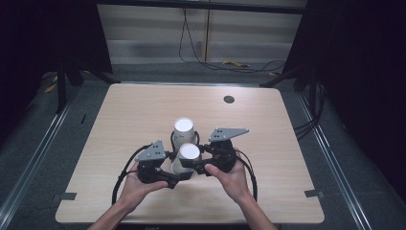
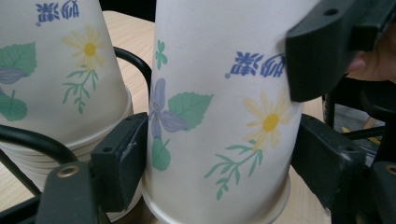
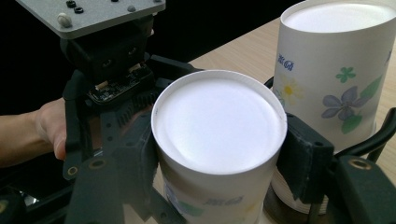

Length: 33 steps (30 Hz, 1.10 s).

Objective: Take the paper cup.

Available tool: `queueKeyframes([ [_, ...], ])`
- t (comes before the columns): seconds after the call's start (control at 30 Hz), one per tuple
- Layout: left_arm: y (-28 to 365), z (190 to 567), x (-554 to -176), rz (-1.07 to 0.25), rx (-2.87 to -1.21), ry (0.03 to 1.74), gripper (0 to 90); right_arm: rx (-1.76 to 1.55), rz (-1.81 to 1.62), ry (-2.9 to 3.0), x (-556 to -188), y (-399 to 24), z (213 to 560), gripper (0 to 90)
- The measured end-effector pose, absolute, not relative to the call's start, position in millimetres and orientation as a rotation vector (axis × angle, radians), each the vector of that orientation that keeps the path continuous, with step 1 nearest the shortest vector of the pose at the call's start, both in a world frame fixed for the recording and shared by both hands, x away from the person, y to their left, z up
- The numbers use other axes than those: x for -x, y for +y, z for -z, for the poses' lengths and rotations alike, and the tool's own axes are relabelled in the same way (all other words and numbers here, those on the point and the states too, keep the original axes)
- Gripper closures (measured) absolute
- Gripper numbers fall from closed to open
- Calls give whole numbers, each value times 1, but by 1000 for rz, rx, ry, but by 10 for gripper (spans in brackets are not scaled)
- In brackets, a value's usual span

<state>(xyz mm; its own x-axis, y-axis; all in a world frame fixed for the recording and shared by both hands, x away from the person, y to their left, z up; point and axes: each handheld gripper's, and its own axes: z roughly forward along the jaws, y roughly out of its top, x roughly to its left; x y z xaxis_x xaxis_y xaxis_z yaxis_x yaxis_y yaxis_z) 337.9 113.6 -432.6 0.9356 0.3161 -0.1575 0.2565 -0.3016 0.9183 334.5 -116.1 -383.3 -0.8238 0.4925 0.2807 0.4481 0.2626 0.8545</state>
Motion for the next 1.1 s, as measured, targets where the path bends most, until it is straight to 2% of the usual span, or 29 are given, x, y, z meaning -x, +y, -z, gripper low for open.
queueKeyframes([
  [0.47, 115, 432, -337, -79, -1892, 406, 272, -932, -1667, 2460, -336, -118, 383, 315],
  [0.73, 119, 432, -339, -72, -1894, 422, 272, -941, -1656, 2448, -336, -122, 381, 215],
  [1.1, 132, 430, -341, -59, -1894, 442, 272, -916, -1661, 2454, -335, -130, 377, 202],
])
